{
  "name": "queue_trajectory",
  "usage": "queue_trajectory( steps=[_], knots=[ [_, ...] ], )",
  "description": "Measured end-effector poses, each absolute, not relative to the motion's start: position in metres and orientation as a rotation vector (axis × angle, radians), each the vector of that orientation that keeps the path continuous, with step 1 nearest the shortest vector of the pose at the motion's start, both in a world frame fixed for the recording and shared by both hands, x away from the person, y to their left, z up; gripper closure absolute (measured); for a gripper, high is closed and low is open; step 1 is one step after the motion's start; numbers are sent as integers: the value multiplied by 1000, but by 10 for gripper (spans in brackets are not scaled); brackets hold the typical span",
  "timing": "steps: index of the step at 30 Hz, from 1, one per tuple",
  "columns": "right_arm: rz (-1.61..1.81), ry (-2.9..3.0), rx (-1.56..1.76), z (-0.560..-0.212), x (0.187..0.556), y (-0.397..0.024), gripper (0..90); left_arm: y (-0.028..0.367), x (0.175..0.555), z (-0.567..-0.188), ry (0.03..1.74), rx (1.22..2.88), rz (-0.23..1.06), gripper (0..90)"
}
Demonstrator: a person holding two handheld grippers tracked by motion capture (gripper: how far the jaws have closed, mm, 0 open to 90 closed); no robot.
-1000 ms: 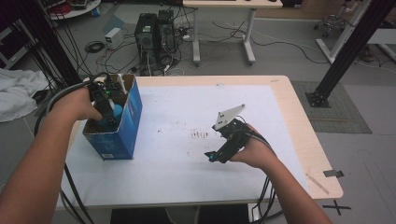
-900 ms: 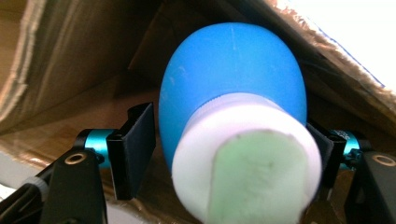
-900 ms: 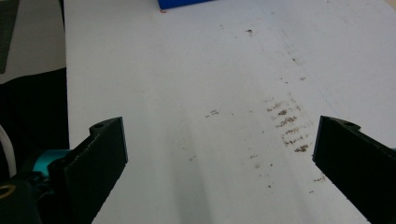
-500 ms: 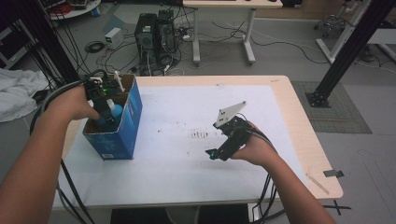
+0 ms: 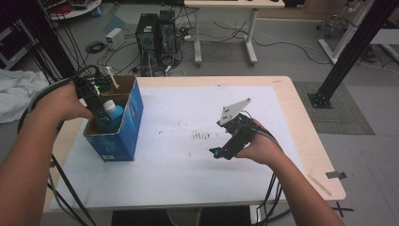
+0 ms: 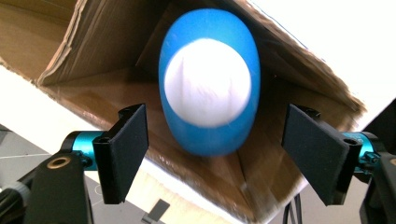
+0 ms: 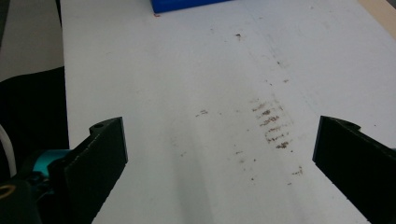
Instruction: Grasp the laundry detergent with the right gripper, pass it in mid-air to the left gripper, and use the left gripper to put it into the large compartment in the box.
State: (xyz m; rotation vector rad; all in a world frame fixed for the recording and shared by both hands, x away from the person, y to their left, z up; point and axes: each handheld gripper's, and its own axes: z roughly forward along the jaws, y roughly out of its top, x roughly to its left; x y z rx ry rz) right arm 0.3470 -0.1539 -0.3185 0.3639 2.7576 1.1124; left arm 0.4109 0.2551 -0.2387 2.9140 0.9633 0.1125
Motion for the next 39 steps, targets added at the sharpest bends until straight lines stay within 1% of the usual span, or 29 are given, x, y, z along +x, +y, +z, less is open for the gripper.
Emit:
queue_trajectory(
  steps=[7, 14, 16, 20, 23, 26, 29, 30, 39],
  knots=[
    [1089, 2764, 355, -313, 348, -155, 23, 255, 402, -230, 946, 2919, 133, 231],
    [1041, 2779, 364, -303, 349, -159, 23, 251, 389, -210, 889, 2919, 169, 230],
    [1037, 2778, 365, -301, 349, -160, 23, 250, 386, -207, 887, 2919, 149, 230],
    [1034, 2777, 365, -299, 349, -160, 23, 247, 383, -203, 867, 2933, 150, 230],
    [1032, 2775, 364, -297, 348, -162, 23, 241, 377, -198, 822, 2941, 127, 231],
    [1018, 2773, 374, -295, 348, -165, 23, 231, 371, -195, 771, 2953, 131, 230],
    [1017, 2769, 375, -295, 348, -166, 22, 228, 369, -195, 767, 2951, 130, 231],
    [1017, 2761, 385, -292, 348, -169, 23, 220, 367, -192, 751, 2950, 170, 231],
    [1004, 2753, 386, -289, 345, -174, 23, 205, 367, -191, 733, 2958, 166, 231]
  ],
)
